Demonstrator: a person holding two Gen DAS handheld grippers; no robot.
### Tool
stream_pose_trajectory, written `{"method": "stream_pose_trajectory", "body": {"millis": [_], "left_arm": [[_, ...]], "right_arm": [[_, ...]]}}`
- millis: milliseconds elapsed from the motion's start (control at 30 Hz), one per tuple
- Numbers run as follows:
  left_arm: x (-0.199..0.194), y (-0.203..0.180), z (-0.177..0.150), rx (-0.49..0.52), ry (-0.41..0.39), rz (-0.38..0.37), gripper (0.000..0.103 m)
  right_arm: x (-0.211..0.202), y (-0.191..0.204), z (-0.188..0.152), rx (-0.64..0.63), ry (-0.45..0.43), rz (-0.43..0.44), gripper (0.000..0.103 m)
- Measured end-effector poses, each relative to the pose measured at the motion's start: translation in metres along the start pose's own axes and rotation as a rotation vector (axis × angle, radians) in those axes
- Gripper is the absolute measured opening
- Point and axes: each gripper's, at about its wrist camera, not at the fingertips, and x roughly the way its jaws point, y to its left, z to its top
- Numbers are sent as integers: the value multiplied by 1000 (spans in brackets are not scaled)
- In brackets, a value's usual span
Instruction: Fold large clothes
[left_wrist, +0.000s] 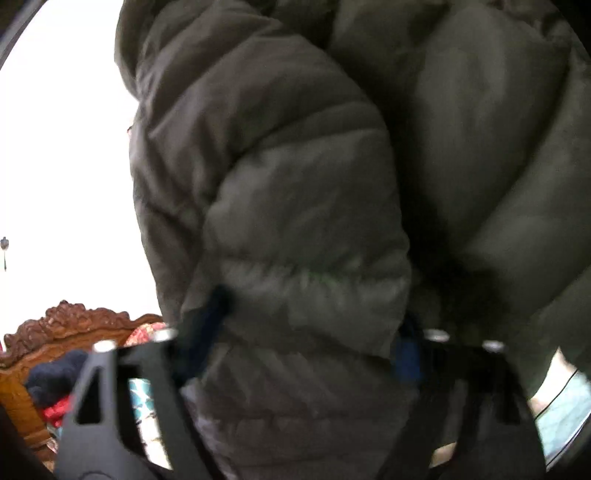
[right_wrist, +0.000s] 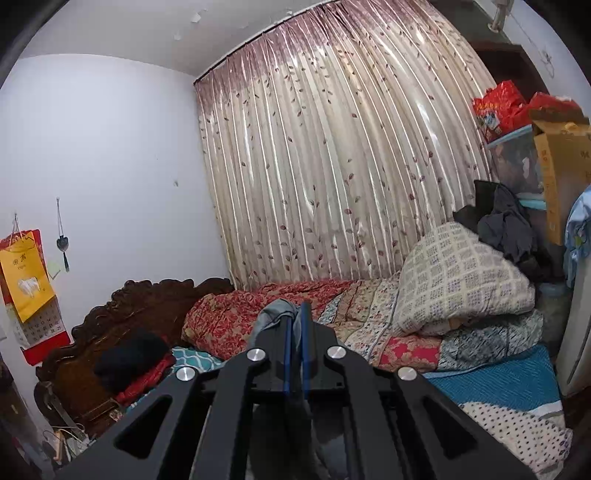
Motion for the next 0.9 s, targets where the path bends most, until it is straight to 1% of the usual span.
{"method": "stream_pose_trajectory", "body": {"millis": [33, 67, 100, 133, 167, 233, 267, 300, 333, 367, 433, 500, 600, 667, 700, 733, 767, 833, 867, 900], "left_arm": [[3, 8, -2, 6, 8, -17, 37], [4, 28, -3, -8, 27, -59, 15], [2, 51, -2, -43, 40, -99, 9], [0, 71, -2, -78, 47, -124, 7], [-5, 104, 1, -127, 52, -137, 6], [-19, 164, 12, -196, 28, -123, 6], [-24, 200, 23, -227, 11, -102, 5], [-29, 239, 36, -269, -1, -108, 4], [-33, 278, 51, -325, -6, -147, 4], [-34, 300, 60, -356, -11, -171, 4], [-41, 358, 92, -417, -34, -232, 4], [-49, 392, 117, -438, -65, -261, 4], [-65, 433, 154, -444, -132, -254, 4], [-66, 458, 174, -472, -149, -279, 4], [-63, 469, 180, -482, -146, -292, 4], [-62, 469, 187, -485, -142, -301, 4], [-53, 481, 192, -481, -133, -301, 4], [-37, 489, 197, -466, -105, -293, 4], [-14, 486, 192, -464, -68, -298, 4], [-1, 482, 191, -463, -35, -302, 4]], "right_arm": [[-4, -2, 2, -10, -6, -15, 17], [-7, -4, 3, -14, -9, -29, 17], [-11, -9, 6, -16, -12, -48, 17], [-14, -15, 8, -17, -17, -72, 17], [-17, -22, 10, -18, -20, -97, 17], [-22, -36, 9, -16, -20, -140, 17], [-25, -45, 8, -20, -18, -170, 17], [-28, -51, 5, -23, -14, -191, 17], [-32, -56, 2, -19, -10, -198, 17], [-40, -60, -2, -11, -9, -189, 17], [-53, -61, -6, -6, -21, -169, 17], [-76, -52, -7, -16, -53, -132, 17], [-105, -35, 1, -44, -88, -91, 17], [-121, -24, 10, -69, -112, -75, 17], [-125, -21, 14, -70, -119, -68, 17], [-126, -20, 19, -70, -121, -63, 17], [-125, -19, 23, -75, -122, -65, 17], [-118, -17, 27, -95, -117, -79, 17], [-107, -19, 27, -96, -102, -88, 17], [-94, -22, 27, -93, -83, -93, 17]]}}
